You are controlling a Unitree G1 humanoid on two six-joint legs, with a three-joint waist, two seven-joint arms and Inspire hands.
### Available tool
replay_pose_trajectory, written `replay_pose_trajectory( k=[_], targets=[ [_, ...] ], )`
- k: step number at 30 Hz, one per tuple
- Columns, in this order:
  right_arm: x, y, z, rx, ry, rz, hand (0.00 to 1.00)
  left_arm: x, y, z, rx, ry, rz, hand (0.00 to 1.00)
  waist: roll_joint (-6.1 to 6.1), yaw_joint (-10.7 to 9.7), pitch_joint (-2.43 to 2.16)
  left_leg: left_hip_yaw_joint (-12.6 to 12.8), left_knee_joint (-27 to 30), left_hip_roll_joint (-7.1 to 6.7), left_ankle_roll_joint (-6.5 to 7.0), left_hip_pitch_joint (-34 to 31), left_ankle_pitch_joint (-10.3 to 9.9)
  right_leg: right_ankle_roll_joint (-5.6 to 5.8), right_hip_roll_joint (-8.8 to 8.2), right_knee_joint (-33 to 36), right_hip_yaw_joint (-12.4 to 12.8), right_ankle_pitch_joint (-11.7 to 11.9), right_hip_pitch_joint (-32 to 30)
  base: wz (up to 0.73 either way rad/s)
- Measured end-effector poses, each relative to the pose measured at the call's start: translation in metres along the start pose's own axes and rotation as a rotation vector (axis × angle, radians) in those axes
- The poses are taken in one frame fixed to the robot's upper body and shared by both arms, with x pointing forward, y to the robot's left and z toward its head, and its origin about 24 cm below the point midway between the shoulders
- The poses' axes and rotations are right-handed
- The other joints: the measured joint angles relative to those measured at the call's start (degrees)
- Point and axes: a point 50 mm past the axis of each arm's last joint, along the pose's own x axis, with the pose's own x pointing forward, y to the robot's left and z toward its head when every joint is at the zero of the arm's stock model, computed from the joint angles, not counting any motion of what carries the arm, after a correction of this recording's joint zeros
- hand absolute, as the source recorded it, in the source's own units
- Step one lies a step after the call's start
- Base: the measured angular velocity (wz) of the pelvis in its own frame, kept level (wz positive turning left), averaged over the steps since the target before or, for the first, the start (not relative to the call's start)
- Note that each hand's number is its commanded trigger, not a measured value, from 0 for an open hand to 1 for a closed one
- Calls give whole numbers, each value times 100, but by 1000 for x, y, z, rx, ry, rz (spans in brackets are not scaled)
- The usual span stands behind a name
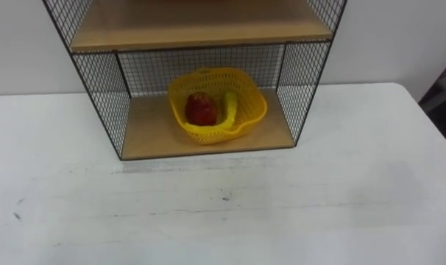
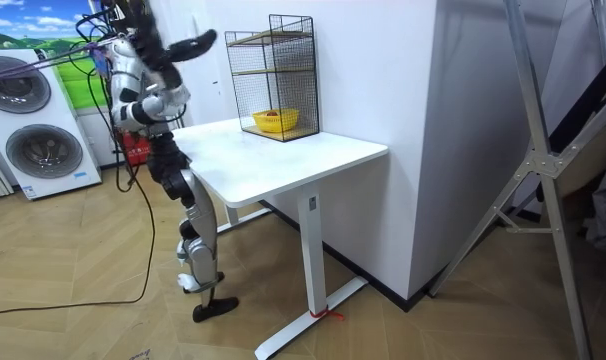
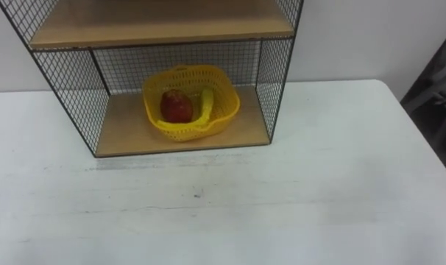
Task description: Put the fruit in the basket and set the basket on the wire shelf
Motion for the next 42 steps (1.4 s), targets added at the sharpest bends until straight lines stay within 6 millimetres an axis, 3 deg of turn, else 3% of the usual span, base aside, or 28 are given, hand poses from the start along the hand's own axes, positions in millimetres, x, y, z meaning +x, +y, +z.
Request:
replay_pose_trajectory(
  k=[3, 6, 8, 12, 14, 17, 20, 24, 27, 29, 30, 32, 34, 36, 38, 42],
  targets=[
    [19, -25, -23, -83, 98, -179, 0, 24, 15, -21, 120, 74, 115, 0, 11, -127, -2, -63, 106, 1, -5, -133, -33, -21, -22, 27, -110, -11, -54, 14],
    [23, -62, -53, -166, 301, -359, 0, 34, 50, -51, 247, 247, 267, 0, 15, -114, -26, -33, 127, -7, -8, -279, -42, -74, -30, 168, -96, -3, -234, -7],
    [18, -96, -75, -247, 446, -484, 0, 30, 92, -77, 388, 384, 406, 0, 32, -150, -43, -28, 113, 2, -11, -293, -53, -84, -29, 190, -42, -25, -270, -6],
    [-10, -159, -108, -416, 647, -662, 0, -6, 154, -110, 626, 595, 512, 0, 35, -187, -47, -39, 125, 19, -25, -307, -67, -76, -33, 174, -37, -42, -261, 5],
    [-45, -192, -123, -541, 761, -722, 0, -37, 192, -121, 760, 724, 568, 0, 47, -188, -57, -37, 152, 29, -37, -254, -124, -57, -35, 178, -36, -85, -203, 0],
    [-87, -223, -133, -677, 889, -774, 0, -73, 235, -122, 881, 859, 610, 0, 59, -219, -74, -38, 180, 35, -32, -245, -146, -22, -36, 194, -7, -101, -188, -5],
    [-124, -242, -137, -803, 988, -761, 0, -106, 263, -118, 998, 978, 587, 0, 71, -276, -71, 2, 173, 29, -28, -152, -148, -46, -41, 172, 0, -69, -86, 0],
    [-160, -241, -147, -923, 1111, -658, 0, -137, 275, -119, 1200, 1115, 316, 0, 85, -357, -63, -18, 175, 31, -14, 35, -162, 22, -42, 148, -2, -114, 75, 1],
    [-179, -223, -160, -1021, 1190, -419, 0, -158, 266, -131, 1335, 1215, -41, 0, 88, -503, -59, -103, 172, 10, -41, 66, -135, 43, -59, 59, -90, -57, 214, 14],
    [-190, -207, -170, -1110, 1231, -154, 0, -177, 253, -142, 1393, 1283, -347, 0, 80, -556, -55, -118, 117, -2, -18, 144, -99, 47, -75, -19, -139, -27, 299, 11],
    [-193, -202, -173, -1132, 1241, -81, 0, -182, 250, -144, 1406, 1300, -418, 0, 81, -552, -55, -112, 83, 1, -17, 182, -94, 46, -71, -35, -120, -22, 304, -14],
    [-204, -183, -183, -1231, 1251, 304, 0, -203, 233, -153, 1456, 1336, -748, 0, 65, -475, -41, -34, 4, 9, -10, 248, -76, 23, -56, -42, -55, -2, 320, -15],
    [-216, -169, -188, -1301, 1236, 604, 0, -218, 217, -161, 1482, 1316, -1000, 0, 34, -459, 22, -2, -1, 12, -7, 248, -71, -15, -7, -63, -25, 37, 302, -6],
    [-231, -152, -193, -1355, 1224, 927, 0, -230, 215, -161, 1565, 1296, -1236, 0, 20, -430, 60, -5, -22, 0, -7, 242, -58, -15, 21, -183, -23, 100, 332, -3],
    [-243, -144, -195, -1387, 1217, 1121, 0, -238, 214, -160, 1609, 1279, -1371, 0, 7, -442, 68, -47, -16, -2, 11, 232, -46, -12, 22, -229, -76, 113, 366, 10],
    [-259, -132, -197, -1394, 1230, 1316, 0, -246, 209, -161, 1621, 1263, -1463, 0, -16, -414, 84, -124, 12, -6, 6, 226, -44, -2, 13, -249, -152, 101, 412, 12]
  ],
)
